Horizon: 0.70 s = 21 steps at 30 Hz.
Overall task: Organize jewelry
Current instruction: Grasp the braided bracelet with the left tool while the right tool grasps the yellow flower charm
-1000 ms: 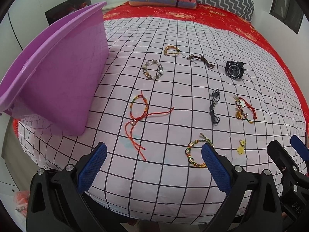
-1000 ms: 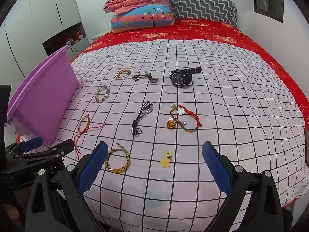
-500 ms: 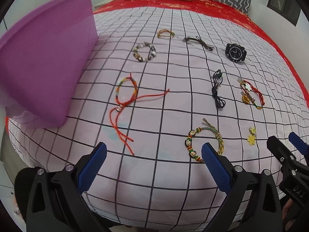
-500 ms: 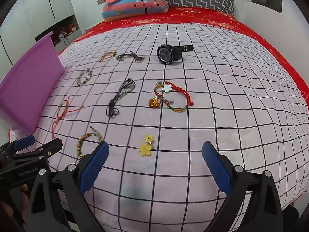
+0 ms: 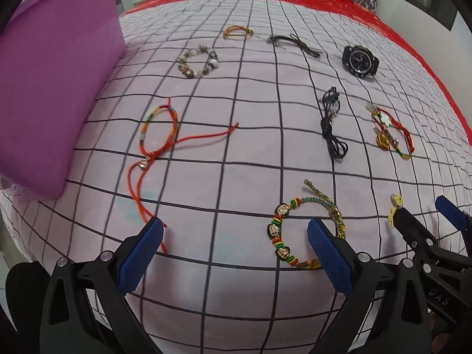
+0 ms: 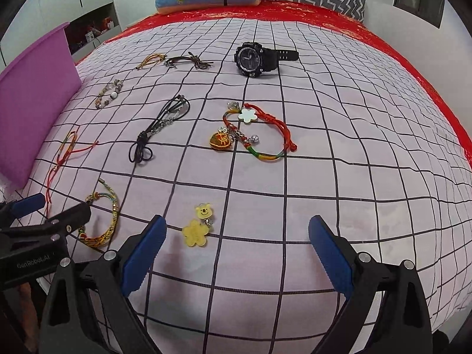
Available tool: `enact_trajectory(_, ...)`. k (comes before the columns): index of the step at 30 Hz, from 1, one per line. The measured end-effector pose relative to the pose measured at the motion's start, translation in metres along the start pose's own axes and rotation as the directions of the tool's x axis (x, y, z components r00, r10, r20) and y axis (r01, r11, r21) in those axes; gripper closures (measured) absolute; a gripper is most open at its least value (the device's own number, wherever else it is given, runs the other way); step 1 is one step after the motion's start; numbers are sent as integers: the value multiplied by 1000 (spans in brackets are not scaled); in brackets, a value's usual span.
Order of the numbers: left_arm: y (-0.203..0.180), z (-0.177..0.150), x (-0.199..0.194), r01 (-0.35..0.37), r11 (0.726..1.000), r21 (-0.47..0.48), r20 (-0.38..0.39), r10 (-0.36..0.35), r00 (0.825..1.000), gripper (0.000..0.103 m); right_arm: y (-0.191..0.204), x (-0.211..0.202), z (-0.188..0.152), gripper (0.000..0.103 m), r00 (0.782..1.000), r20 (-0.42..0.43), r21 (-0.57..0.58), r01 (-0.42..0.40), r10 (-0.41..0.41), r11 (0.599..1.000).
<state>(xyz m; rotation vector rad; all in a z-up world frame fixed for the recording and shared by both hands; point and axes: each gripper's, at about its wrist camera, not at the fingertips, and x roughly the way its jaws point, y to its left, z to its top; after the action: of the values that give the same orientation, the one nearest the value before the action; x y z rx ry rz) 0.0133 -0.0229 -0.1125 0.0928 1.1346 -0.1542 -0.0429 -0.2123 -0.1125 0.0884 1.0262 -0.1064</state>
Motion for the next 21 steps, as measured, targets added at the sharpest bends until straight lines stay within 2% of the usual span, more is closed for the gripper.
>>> enact_trajectory(5, -11, -4, 8, 5, 998, 57, -21, -3, 1000, 6, 0, 7, -1, 10, 1000, -13, -8, 2, -3, 1000)
enact_trajectory(9, -6, -6, 10, 30, 999, 27, -22, -29, 999, 6, 0, 11, -3, 11, 1000, -18, -10, 3, -3, 1000)
enact_trajectory(17, -7, -5, 14, 22, 999, 40, -37, -20, 999, 5, 1, 17, -4, 11, 1000, -22, -24, 4, -4, 1000)
enact_trajectory(18, -7, -6, 14, 23, 999, 37, -31, -22, 999, 5, 2, 18, -5, 14, 1000, -19, -29, 4, -4, 1000)
enact_trajectory(21, -7, -7, 14, 28, 999, 37, -9, -27, 1000, 5, 3, 20, -5, 16, 1000, -20, -35, -3, 2, 999)
